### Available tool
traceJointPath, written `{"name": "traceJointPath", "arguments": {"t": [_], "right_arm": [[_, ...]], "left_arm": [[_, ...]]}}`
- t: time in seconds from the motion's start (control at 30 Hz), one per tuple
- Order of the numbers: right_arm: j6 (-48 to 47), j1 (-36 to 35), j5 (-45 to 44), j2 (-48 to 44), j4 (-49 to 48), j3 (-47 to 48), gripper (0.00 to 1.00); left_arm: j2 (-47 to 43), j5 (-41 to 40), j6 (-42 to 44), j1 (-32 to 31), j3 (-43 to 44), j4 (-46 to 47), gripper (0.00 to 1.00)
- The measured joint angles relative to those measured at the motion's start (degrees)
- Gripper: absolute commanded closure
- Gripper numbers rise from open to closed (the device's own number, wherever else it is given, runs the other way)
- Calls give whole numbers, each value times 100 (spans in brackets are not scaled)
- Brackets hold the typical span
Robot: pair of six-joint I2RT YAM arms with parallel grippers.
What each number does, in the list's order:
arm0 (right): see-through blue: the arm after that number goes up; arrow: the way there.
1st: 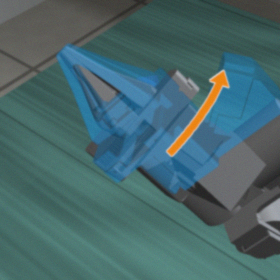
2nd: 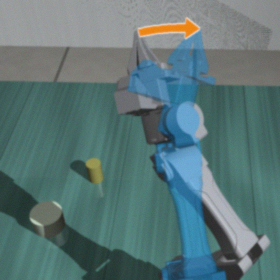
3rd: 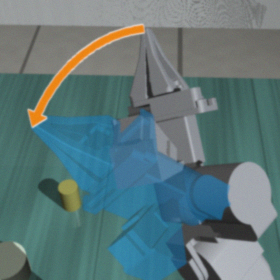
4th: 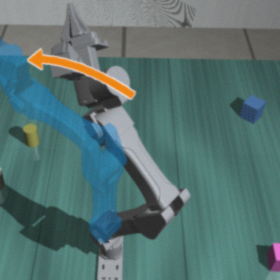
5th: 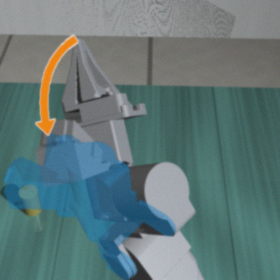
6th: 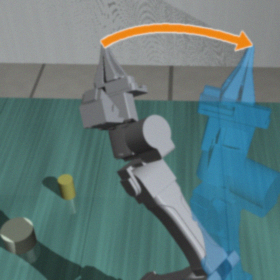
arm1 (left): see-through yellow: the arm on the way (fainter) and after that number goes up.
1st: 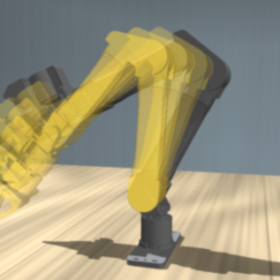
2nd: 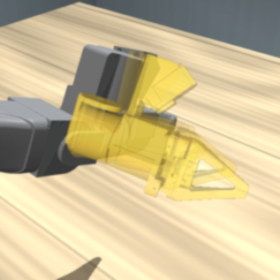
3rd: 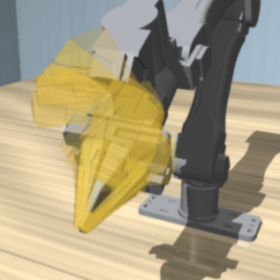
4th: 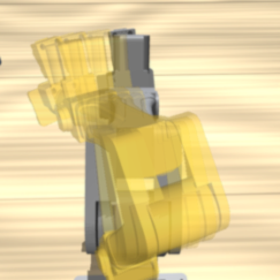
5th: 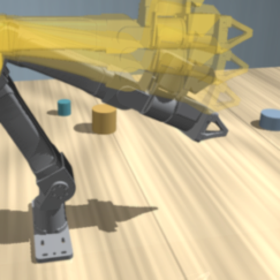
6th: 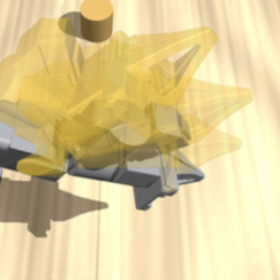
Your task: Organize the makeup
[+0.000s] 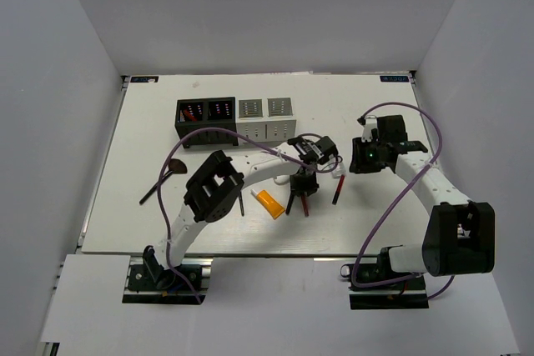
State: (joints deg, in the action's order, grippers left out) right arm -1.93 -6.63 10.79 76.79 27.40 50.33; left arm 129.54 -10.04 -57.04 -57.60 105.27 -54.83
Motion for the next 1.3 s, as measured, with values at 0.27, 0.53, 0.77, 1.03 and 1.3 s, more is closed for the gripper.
{"name": "traceJointPath", "arguments": {"t": [0.27,0.53,0.77,1.03,1.3], "right_arm": [[-42,63,155,0,-39,0,49],[-144,127,413,-87,-39,0,39],[-741,142,1300,-426,-59,-79,11],[-1342,127,2164,-599,-70,-149,60],[-1469,127,2299,-595,-98,-321,58]], "left_arm": [[63,155,164,0,101,50,97],[-485,125,592,26,-424,566,100],[-2564,-710,1108,490,-835,1156,100],[-4089,-2712,1919,1961,-1563,2308,100],[-3965,-3989,3287,2653,-2435,3836,100]]}}
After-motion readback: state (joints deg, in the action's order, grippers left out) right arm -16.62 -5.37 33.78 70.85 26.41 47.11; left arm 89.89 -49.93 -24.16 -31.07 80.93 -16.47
